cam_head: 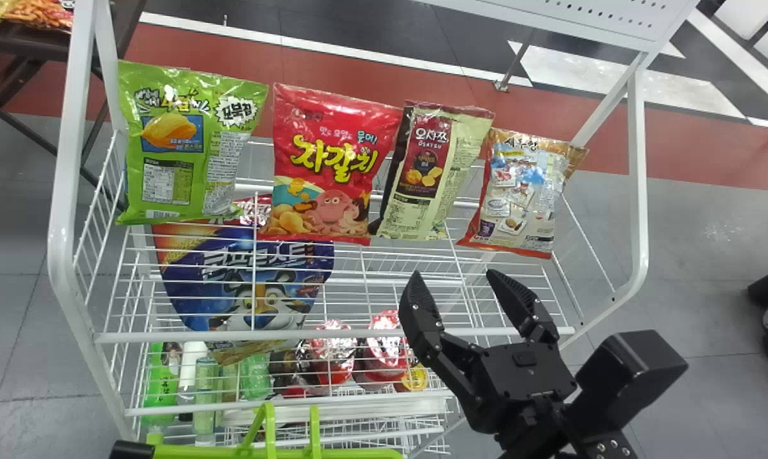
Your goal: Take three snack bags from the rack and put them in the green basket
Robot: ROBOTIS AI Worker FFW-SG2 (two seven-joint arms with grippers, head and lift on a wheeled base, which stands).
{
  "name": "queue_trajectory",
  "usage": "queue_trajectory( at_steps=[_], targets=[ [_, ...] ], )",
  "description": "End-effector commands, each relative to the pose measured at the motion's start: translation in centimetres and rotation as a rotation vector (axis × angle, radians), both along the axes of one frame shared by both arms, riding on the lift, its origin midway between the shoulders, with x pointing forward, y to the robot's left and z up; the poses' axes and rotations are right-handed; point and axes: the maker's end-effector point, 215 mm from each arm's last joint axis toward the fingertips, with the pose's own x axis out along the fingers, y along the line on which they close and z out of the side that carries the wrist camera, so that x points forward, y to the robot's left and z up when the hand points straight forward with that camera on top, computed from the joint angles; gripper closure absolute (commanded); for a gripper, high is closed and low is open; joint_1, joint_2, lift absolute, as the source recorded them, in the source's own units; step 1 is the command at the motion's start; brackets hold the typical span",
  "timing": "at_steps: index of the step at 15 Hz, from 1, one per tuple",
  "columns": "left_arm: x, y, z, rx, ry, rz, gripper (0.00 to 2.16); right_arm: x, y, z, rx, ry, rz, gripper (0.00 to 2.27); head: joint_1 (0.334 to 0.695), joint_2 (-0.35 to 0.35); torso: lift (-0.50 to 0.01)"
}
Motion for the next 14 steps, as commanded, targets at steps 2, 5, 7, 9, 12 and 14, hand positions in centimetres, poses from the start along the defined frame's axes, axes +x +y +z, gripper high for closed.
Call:
queue_trajectory(
  at_steps=[2,5,7,9,12,14],
  targets=[
    [-0.7,-0.5,-0.3,-0.008,0.016,-0.014,1.17,0.1,0.0,-0.1,0.0,-0.003,-0.002,0.09,0.695,-0.35,-0.007],
    [-0.9,-0.8,-0.2,-0.012,0.016,-0.021,1.17,0.1,-0.1,0.2,0.0,-0.012,-0.002,0.09,0.695,-0.35,-0.007],
    [-1.0,-0.8,-0.1,-0.012,0.013,-0.022,1.17,0.1,0.0,0.0,0.001,-0.009,-0.001,0.09,0.695,-0.35,-0.007],
    [-0.9,-0.8,0.0,-0.014,0.008,-0.021,1.17,0.1,0.0,-0.2,0.001,-0.008,-0.001,0.06,0.695,-0.35,-0.007],
    [-1.1,-0.8,0.1,-0.019,0.008,-0.019,1.17,0.5,0.3,-0.5,0.006,-0.008,0.008,0.06,0.695,-0.35,-0.007],
    [-0.9,-0.9,0.3,-0.039,-0.016,0.011,1.17,1.5,1.1,-0.2,0.027,-0.054,0.044,0.07,0.695,-0.35,-0.007]
  ],
)
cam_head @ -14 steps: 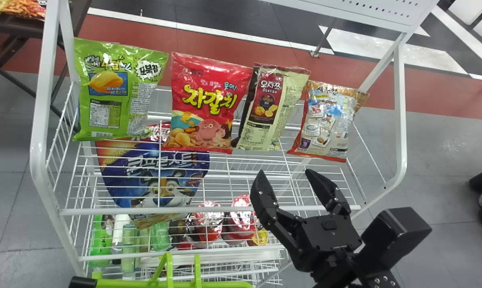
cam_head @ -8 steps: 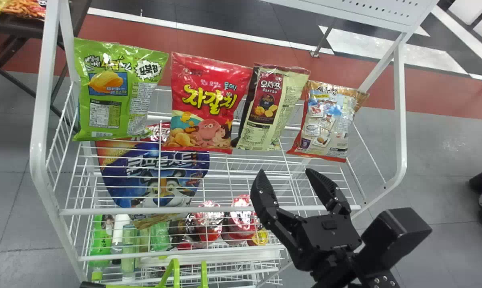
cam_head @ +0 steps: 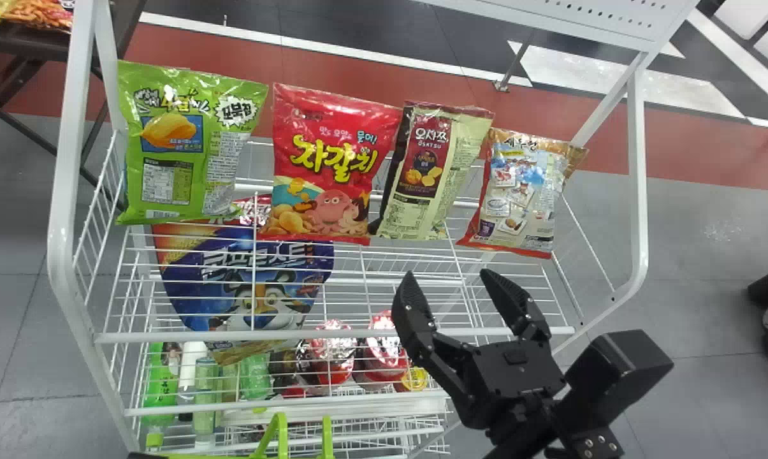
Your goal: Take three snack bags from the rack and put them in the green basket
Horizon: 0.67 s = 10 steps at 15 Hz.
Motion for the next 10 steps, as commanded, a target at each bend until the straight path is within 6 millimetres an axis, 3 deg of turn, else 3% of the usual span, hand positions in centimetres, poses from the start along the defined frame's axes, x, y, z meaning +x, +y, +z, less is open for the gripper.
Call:
queue_trajectory(
  at_steps=[1,5,8,10],
  targets=[
    [0.4,-0.2,0.4,-0.025,-0.031,0.033,1.17,1.7,1.4,0.2,0.021,-0.042,0.027,0.09,0.695,-0.35,-0.007],
    [0.6,-0.2,0.8,-0.041,-0.065,0.059,1.17,6.9,8.0,0.8,0.026,-0.097,0.126,0.09,0.695,-0.35,-0.007],
    [0.5,0.1,1.2,-0.045,-0.067,0.059,1.17,10.8,13.7,-0.3,0.001,-0.072,0.199,0.09,0.695,-0.35,-0.007],
    [0.4,0.2,1.4,-0.051,-0.07,0.054,1.17,12.9,16.1,-1.1,-0.029,-0.041,0.22,0.09,0.695,-0.325,-0.007]
  ],
)
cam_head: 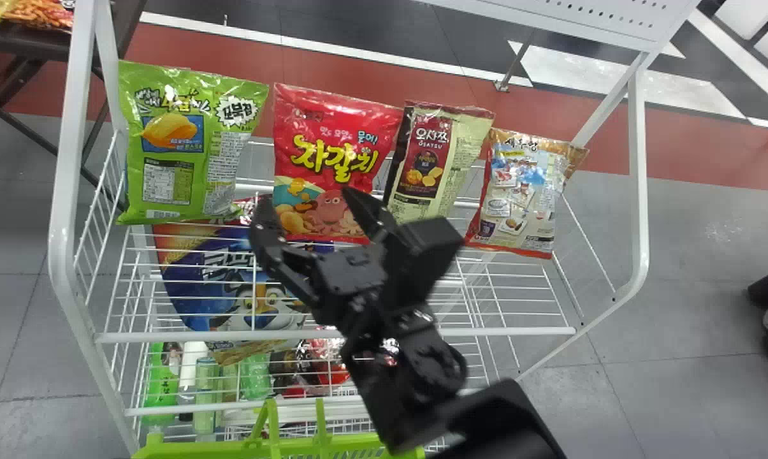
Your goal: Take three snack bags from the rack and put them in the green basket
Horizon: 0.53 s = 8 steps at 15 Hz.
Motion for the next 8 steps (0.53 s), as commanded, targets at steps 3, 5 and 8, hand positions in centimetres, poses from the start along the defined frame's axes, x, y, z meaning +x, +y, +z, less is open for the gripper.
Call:
queue_trajectory(
  at_steps=[3,5,8],
  targets=[
    [0.0,0.1,0.4,-0.006,-0.012,-0.017,1.17,4.6,3.6,-1.9,-0.022,0.047,0.048,0.09,0.695,-0.246,-0.007],
    [0.0,0.1,0.6,-0.012,-0.015,-0.023,1.17,6.3,5.1,-3.4,-0.018,0.076,0.079,0.09,0.695,-0.197,-0.007],
    [0.2,0.5,0.8,-0.022,-0.022,-0.032,1.17,8.0,6.7,-4.4,-0.008,0.087,0.125,0.1,0.695,-0.156,-0.007]
  ],
)
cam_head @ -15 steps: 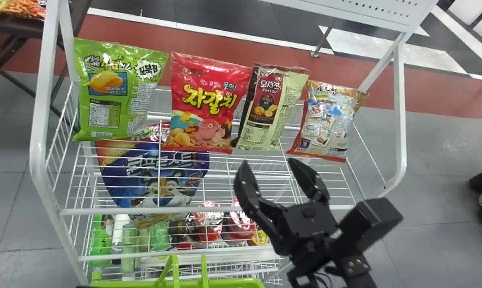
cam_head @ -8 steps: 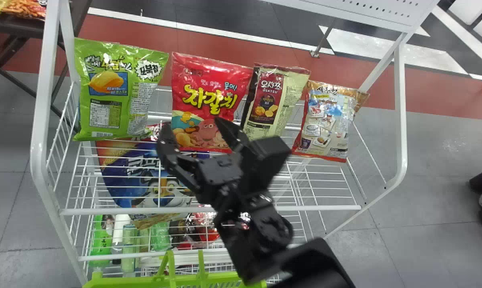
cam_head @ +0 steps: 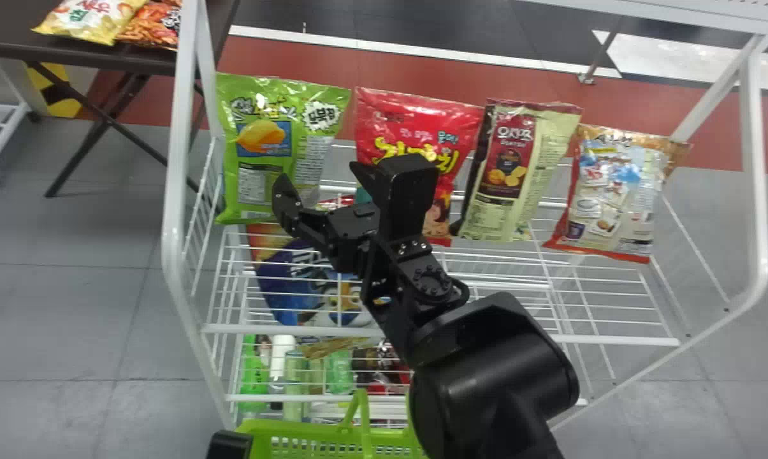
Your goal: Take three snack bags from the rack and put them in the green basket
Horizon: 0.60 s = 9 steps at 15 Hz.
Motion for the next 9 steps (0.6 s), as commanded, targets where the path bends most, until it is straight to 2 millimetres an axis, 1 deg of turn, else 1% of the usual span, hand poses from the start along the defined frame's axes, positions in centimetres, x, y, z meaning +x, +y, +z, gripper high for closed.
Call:
queue_trajectory(
  at_steps=[1,4,5,6,7,8,9],
  targets=[
    [0.3,0.2,0.2,-0.008,-0.006,0.0,1.17,1.5,0.7,-1.0,0.002,0.016,0.028,0.1,0.695,-0.13,-0.007],
    [0.3,0.2,0.3,-0.016,-0.002,-0.003,1.17,2.9,0.9,-1.5,-0.034,0.014,0.032,0.12,0.695,-0.107,-0.007],
    [0.4,0.3,0.3,-0.017,-0.004,-0.003,1.17,3.4,1.4,-1.4,-0.031,0.016,0.048,0.13,0.695,-0.104,-0.007],
    [0.4,0.2,0.4,-0.021,-0.006,-0.003,1.17,4.0,1.5,-1.5,-0.028,0.025,0.067,0.18,0.695,-0.101,-0.007],
    [0.4,0.2,0.3,-0.021,-0.008,-0.001,1.17,4.3,1.7,-1.7,-0.02,0.039,0.089,0.34,0.695,-0.094,-0.007],
    [0.5,0.3,0.3,-0.02,-0.006,0.0,1.17,4.3,1.8,-1.9,-0.025,0.049,0.106,1.17,0.695,-0.086,-0.007],
    [0.6,0.3,0.4,-0.026,-0.008,0.001,1.17,3.9,2.2,-2.3,-0.027,0.069,0.123,1.85,0.695,-0.082,-0.007]
  ],
)
